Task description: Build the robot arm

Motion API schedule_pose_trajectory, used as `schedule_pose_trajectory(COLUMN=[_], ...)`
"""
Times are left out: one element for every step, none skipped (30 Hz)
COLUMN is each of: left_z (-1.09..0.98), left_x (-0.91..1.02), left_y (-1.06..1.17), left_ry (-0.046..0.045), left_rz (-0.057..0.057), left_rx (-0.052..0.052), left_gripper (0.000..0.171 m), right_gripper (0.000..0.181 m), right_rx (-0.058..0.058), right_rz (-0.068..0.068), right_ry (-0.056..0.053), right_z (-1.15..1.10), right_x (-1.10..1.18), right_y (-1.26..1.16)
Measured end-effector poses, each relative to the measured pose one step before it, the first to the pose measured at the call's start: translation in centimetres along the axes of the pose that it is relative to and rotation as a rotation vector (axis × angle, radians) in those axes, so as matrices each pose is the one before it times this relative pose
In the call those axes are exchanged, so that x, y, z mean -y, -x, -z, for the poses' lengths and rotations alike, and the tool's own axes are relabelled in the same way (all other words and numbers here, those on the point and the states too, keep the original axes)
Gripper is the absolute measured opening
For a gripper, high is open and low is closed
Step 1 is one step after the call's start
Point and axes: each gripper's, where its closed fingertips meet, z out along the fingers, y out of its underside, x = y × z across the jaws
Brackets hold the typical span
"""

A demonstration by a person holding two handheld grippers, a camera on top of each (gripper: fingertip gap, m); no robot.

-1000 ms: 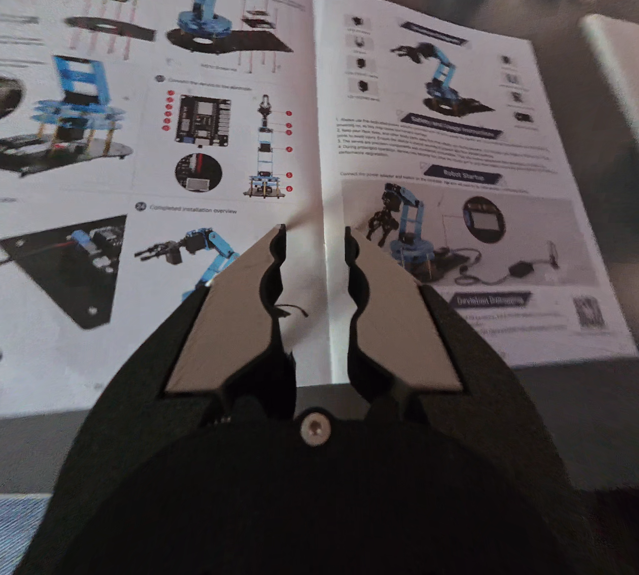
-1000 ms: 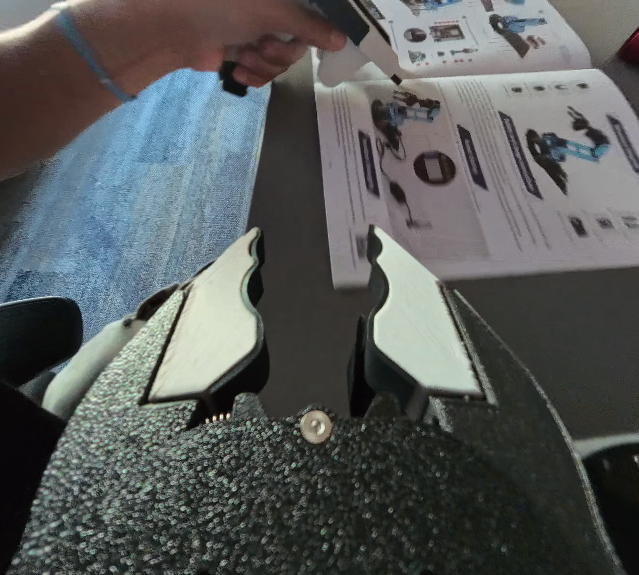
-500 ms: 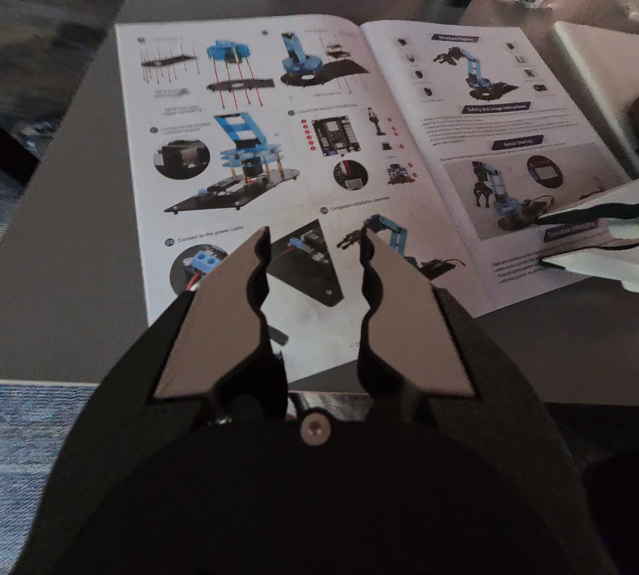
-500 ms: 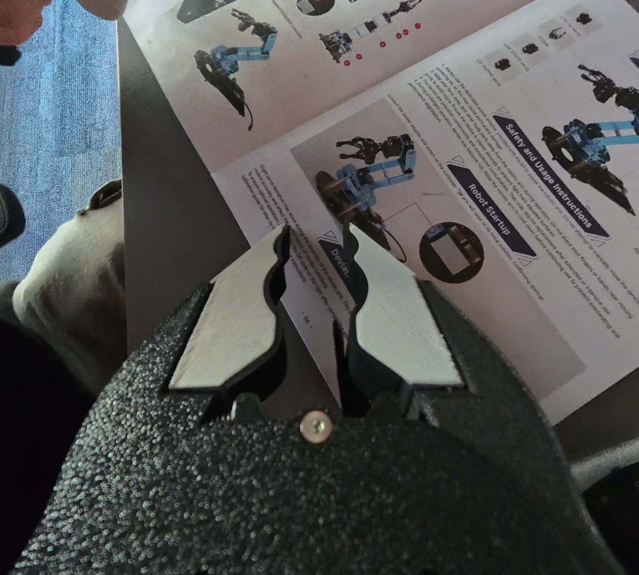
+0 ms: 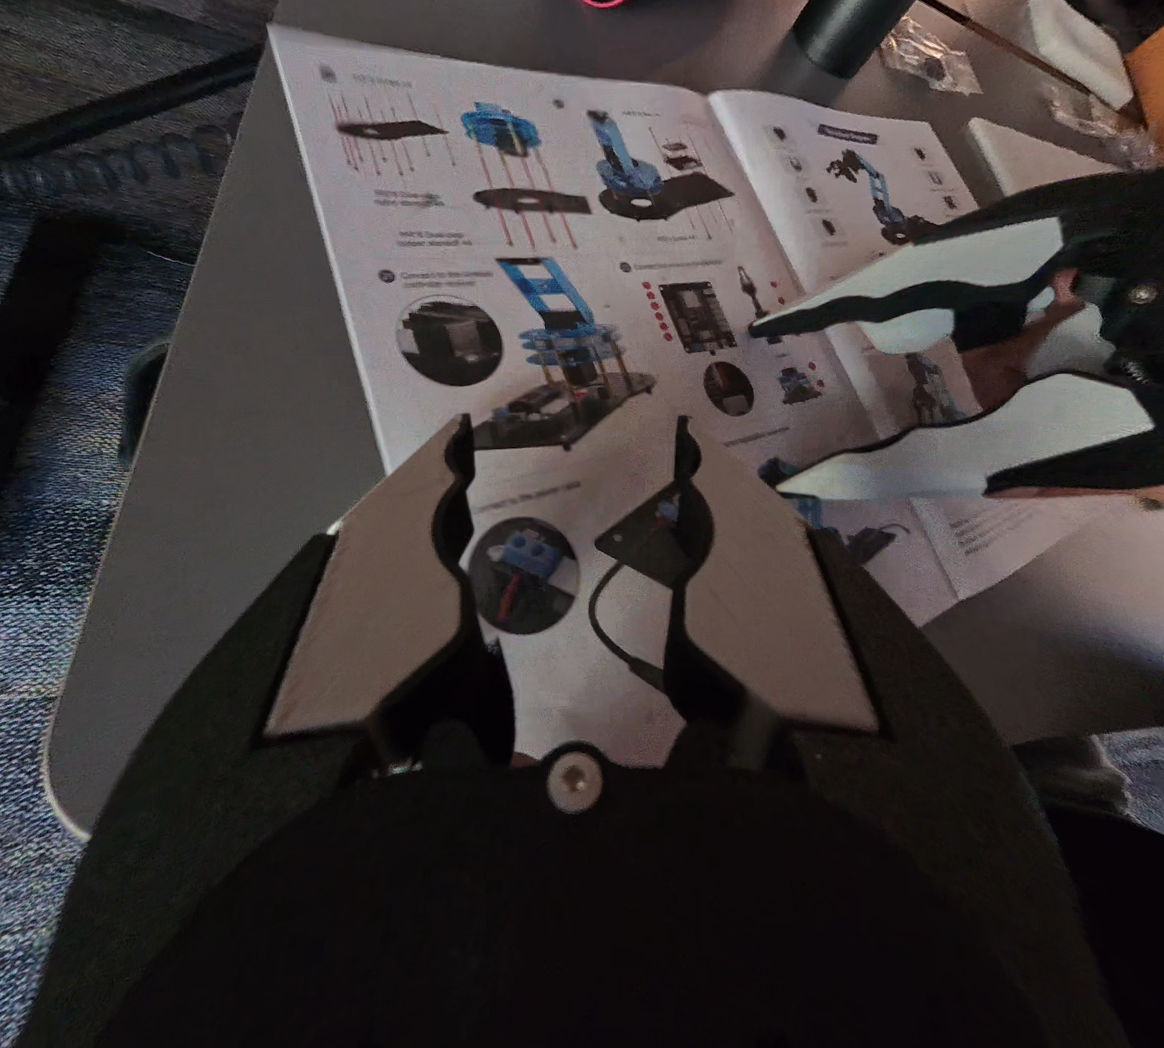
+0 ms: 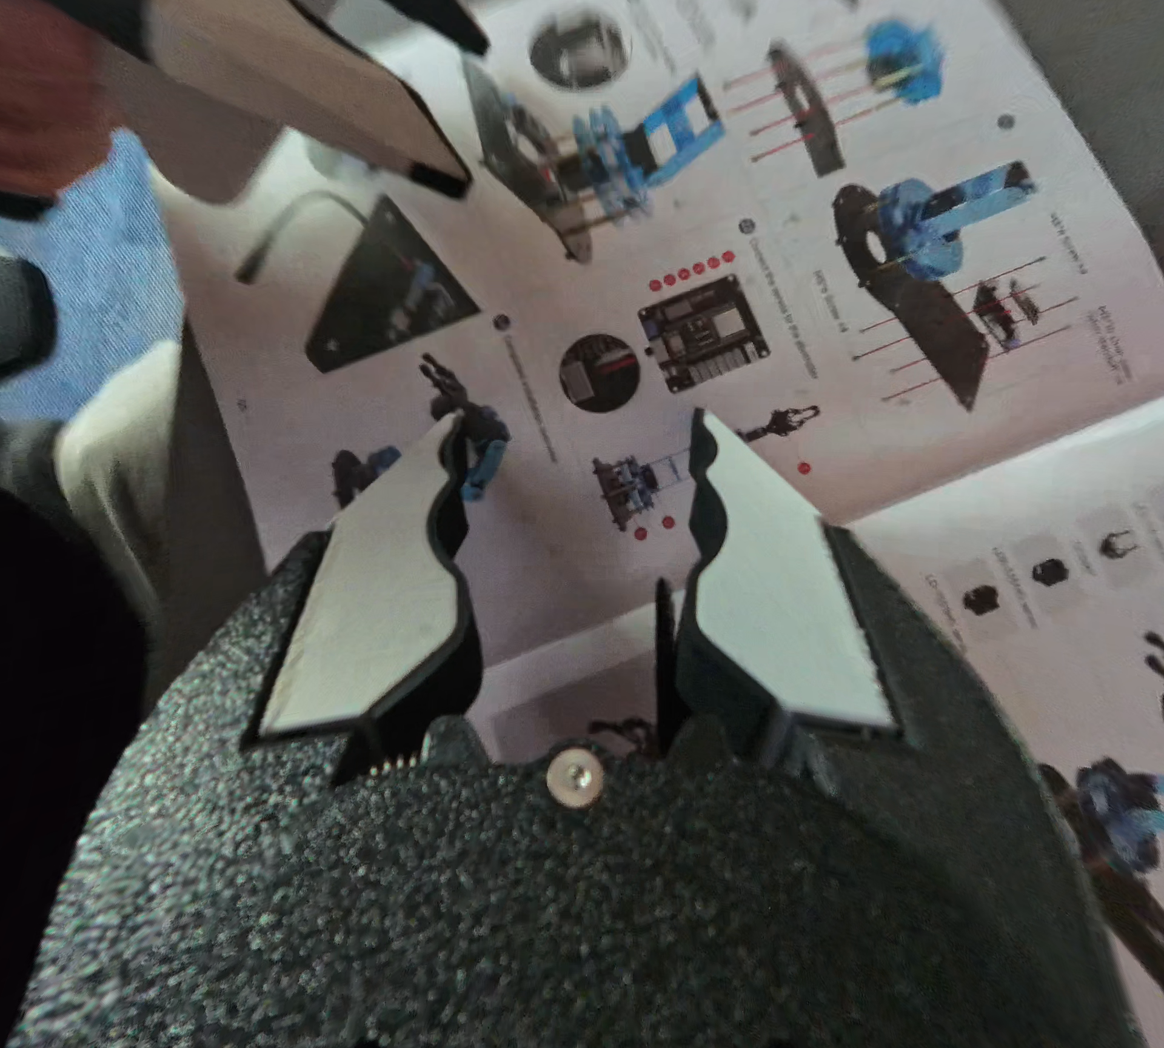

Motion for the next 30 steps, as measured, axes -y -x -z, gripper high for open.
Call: schedule_pose_trajectory(left_z=[-0.137,-0.115,-0.097,-0.082,-0.072,-0.076,-0.079,-0.029,0.053,0.128,0.156,0.147,0.146,0.139,0.111,0.076,0.104,0.240,0.249,0.135,0.046,0.068,0.123,0.094,-0.004,-0.041,-0.059,-0.103,-0.175,-0.236], left_x=[-0.054,-0.029,-0.055,-0.051,-0.002,0.005,0.002,0.019,0.049,0.062,0.007,-0.073,-0.140,-0.166,-0.210,-0.329,-0.335,-0.064,0.074,-0.053,-0.130,0.050,0.236,0.198,-0.001,-0.071,-0.058,-0.121,-0.292,-0.449], left_y=[0.056,0.009,-0.131,-0.152,-0.052,0.099,0.170,0.071,-0.007,-0.047,-0.053,-0.024,0.019,0.063,-0.013,-0.193,-0.132,0.138,0.293,0.135,-0.019,-0.047,-0.022,-0.054,-0.143,-0.245,-0.221,-0.143,-0.069,0.011], left_ry=[0.00607,0.00480,0.00673,0.00545,0.00171,0.00177,0.00280,0.00058,-0.00213,-0.00483,-0.00446,-0.00117,0.00032,0.00024,-0.00096,0.00059,-0.00163,-0.01731,-0.01565,0.00368,0.01607,0.00467,-0.01214,-0.01155,0.00154,0.00569,0.00299,0.00481,0.01428,0.02215], left_rz=[0.0031,0.0003,-0.0015,-0.0017,-0.0052,-0.0067,-0.0022,0.0044,0.0073,0.0034,-0.0021,-0.0057,-0.0075,-0.0050,0.0004,0.0042,0.0068,0.0091,0.0084,0.0011,-0.0032,-0.0020,0.0000,-0.0026,-0.0078,-0.0093,-0.0072,-0.0072,-0.0118,-0.0182], left_rx=[-0.0118,-0.0105,-0.0138,-0.0120,-0.0042,0.0053,0.0080,0.0029,0.0004,0.0027,0.0065,0.0098,0.0127,0.0140,0.0062,-0.0070,-0.0076,0.0066,0.0120,0.0017,-0.0059,-0.0037,0.0011,0.0025,-0.0005,-0.0049,-0.0044,-0.0007,0.0022,0.0071], left_gripper=[0.063,0.063,0.063,0.063,0.063,0.064,0.064,0.064,0.064,0.064,0.064,0.064,0.065,0.065,0.065,0.065,0.065,0.063,0.063,0.063,0.063,0.063,0.063,0.063,0.063,0.063,0.063,0.063,0.063,0.063], right_gripper=[0.067,0.068,0.067,0.067,0.067,0.067,0.067,0.067,0.067,0.067,0.067,0.067,0.067,0.067,0.067,0.067,0.067,0.067,0.067,0.067,0.067,0.067,0.066,0.066,0.065,0.065,0.065,0.064,0.064,0.064], right_rx=[-0.0088,0.0163,0.0089,0.0033,0.0006,-0.0015,-0.0060,-0.0060,-0.0071,-0.0058,-0.0046,-0.0037,-0.0032,-0.0011,0.0005,0.0005,0.0010,0.0008,0.0003,0.0001,-0.0001,0.0004,0.0003,-0.0015,-0.0011,0.0005,0.0005,-0.0010,-0.0009,0.0000], right_rz=[0.0265,-0.0022,-0.0002,0.0009,-0.0081,-0.0097,-0.0084,-0.0091,-0.0072,-0.0068,-0.0060,-0.0022,0.0028,0.0003,0.0002,0.0017,0.0008,-0.0003,0.0002,-0.0005,-0.0006,-0.0006,-0.0019,-0.0018,-0.0017,-0.0013,-0.0020,-0.0025,0.0000,0.0003], right_ry=[-0.0160,-0.0014,0.0009,-0.0065,-0.0082,-0.0049,-0.0064,-0.0080,-0.0108,-0.0146,-0.0155,-0.0113,-0.0019,-0.0012,-0.0013,-0.0017,-0.0014,-0.0011,-0.0007,0.0004,0.0009,0.0003,-0.0002,-0.0001,0.0001,-0.0002,-0.0005,-0.0004,0.0000,-0.0001], right_z=[-0.159,-0.041,0.055,0.007,-0.004,0.001,-0.004,-0.019,-0.016,-0.015,-0.015,0.008,0.028,0.000,0.003,0.004,-0.007,-0.008,-0.003,-0.001,-0.001,-0.007,0.000,-0.007,-0.001,-0.004,0.011,0.003,-0.004,-0.006], right_x=[0.164,-0.049,-0.109,-0.028,-0.019,-0.015,-0.001,0.013,0.028,0.026,0.023,0.001,-0.030,0.008,0.007,0.009,0.018,0.031,0.009,-0.001,0.009,0.005,0.017,0.009,0.014,0.006,-0.005,0.016,0.004,0.006], right_y=[-0.285,-0.010,-0.093,-0.010,0.032,0.048,0.005,-0.006,-0.009,-0.002,-0.004,0.006,0.008,-0.001,-0.007,-0.008,-0.020,-0.016,-0.012,-0.003,-0.007,-0.007,-0.025,-0.038,-0.018,-0.006,-0.018,-0.032,-0.020,0.004])
